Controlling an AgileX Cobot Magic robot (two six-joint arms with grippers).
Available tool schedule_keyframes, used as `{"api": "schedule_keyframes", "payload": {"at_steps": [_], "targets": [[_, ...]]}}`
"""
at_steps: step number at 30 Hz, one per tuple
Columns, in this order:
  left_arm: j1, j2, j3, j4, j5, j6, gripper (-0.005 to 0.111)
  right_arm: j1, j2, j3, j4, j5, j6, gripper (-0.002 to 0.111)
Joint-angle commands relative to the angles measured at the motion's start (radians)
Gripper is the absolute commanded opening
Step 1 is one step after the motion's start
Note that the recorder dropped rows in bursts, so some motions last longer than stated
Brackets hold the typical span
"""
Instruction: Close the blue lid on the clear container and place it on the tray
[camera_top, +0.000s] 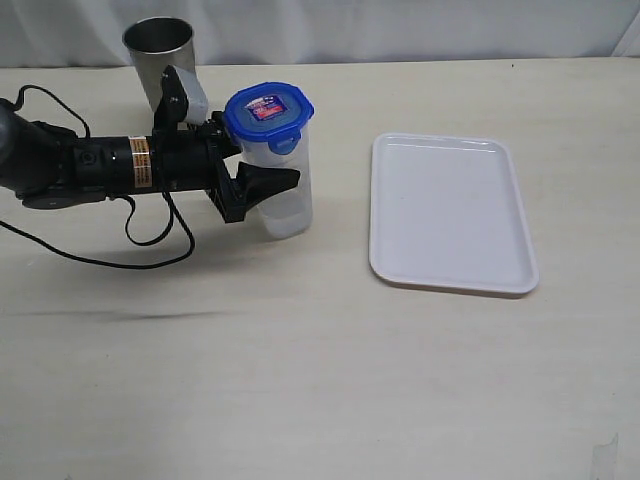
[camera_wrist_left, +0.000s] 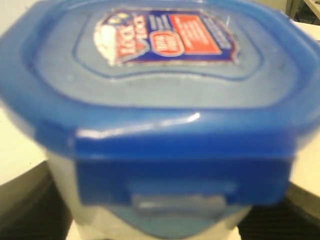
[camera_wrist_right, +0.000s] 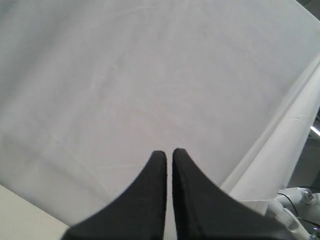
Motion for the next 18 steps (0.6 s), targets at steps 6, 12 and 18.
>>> {"api": "schedule_keyframes", "payload": {"at_steps": [6, 12, 18], "targets": [[-0.004, -0.011, -0.006, -0.004, -0.006, 0.002, 0.0, -0.063, -0.004, 0.002, -0.003, 0.09, 0.007, 0.004], [-0.004, -0.011, -0.006, -0.004, -0.006, 0.002, 0.0, -0.063, -0.004, 0.002, -0.003, 0.274, 0.007, 0.004], [-0.004, -0.011, -0.006, -0.004, -0.004, 0.002, 0.0, -0.063, -0.004, 0.002, -0.003, 0.429, 0.007, 0.004]]}}
